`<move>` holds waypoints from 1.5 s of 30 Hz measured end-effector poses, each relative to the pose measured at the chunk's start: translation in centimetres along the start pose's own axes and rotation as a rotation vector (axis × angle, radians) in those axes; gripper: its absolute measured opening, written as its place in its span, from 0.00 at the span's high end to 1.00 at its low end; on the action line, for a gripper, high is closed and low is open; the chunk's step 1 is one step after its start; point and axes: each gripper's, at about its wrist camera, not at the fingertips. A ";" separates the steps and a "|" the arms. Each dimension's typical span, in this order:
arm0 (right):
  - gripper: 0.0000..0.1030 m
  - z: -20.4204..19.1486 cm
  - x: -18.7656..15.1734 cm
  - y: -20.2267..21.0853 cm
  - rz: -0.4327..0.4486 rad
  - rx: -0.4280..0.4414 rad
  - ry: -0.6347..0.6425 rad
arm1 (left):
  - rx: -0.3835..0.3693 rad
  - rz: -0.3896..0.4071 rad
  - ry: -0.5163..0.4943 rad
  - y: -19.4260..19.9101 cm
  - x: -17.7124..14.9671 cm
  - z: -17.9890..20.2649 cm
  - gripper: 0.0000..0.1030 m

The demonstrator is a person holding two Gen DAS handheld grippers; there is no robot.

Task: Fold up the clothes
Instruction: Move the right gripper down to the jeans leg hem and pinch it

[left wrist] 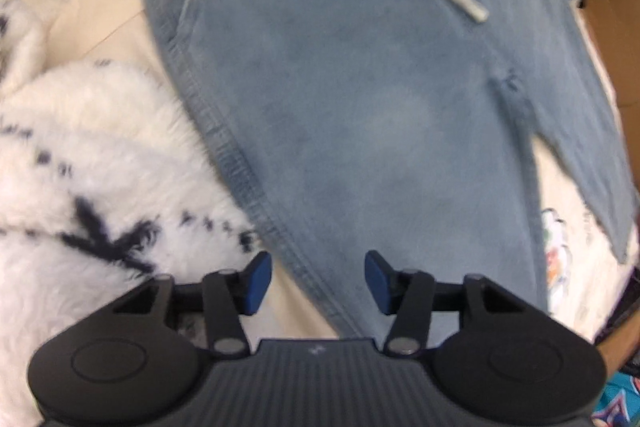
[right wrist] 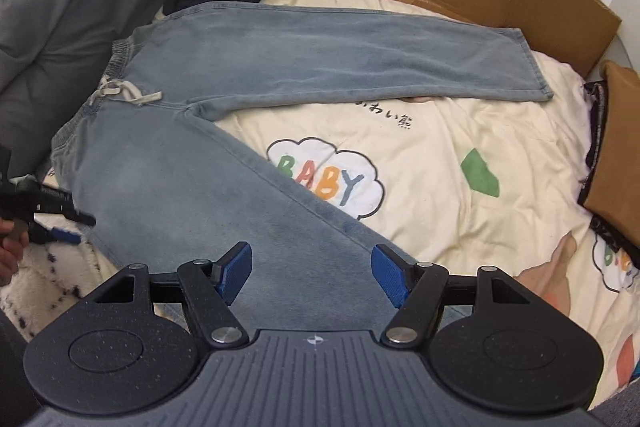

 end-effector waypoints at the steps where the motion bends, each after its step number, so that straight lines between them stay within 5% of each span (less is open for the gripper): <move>1: 0.30 0.1 0.0 0.0 0.001 -0.004 -0.014 | 0.014 0.006 -0.004 -0.3 -0.2 0.0 0.47; 9: 0.30 -0.3 -0.7 -1.8 -0.035 -0.009 -0.018 | 0.028 0.024 0.013 -1.3 -0.2 -0.5 0.40; 25: 0.32 -3.0 -3.6 -7.5 -0.148 0.026 0.125 | -0.057 0.041 0.055 -1.2 -0.1 -4.2 0.57; 32: 0.34 -4.8 -5.0 -10.6 -0.228 0.068 0.223 | -0.178 0.072 0.143 0.1 0.1 -6.6 0.63; 45: 0.34 -4.4 -5.3 -11.3 -0.260 0.061 0.191 | -0.239 0.168 0.229 1.0 1.0 -7.7 0.68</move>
Point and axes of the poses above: each gripper's, at about its wrist camera, not at the fingertips, and y roughly against the way its jaws point, z to its right, x to its top, and after that the axes turned 2 degrees about -z, right-handed
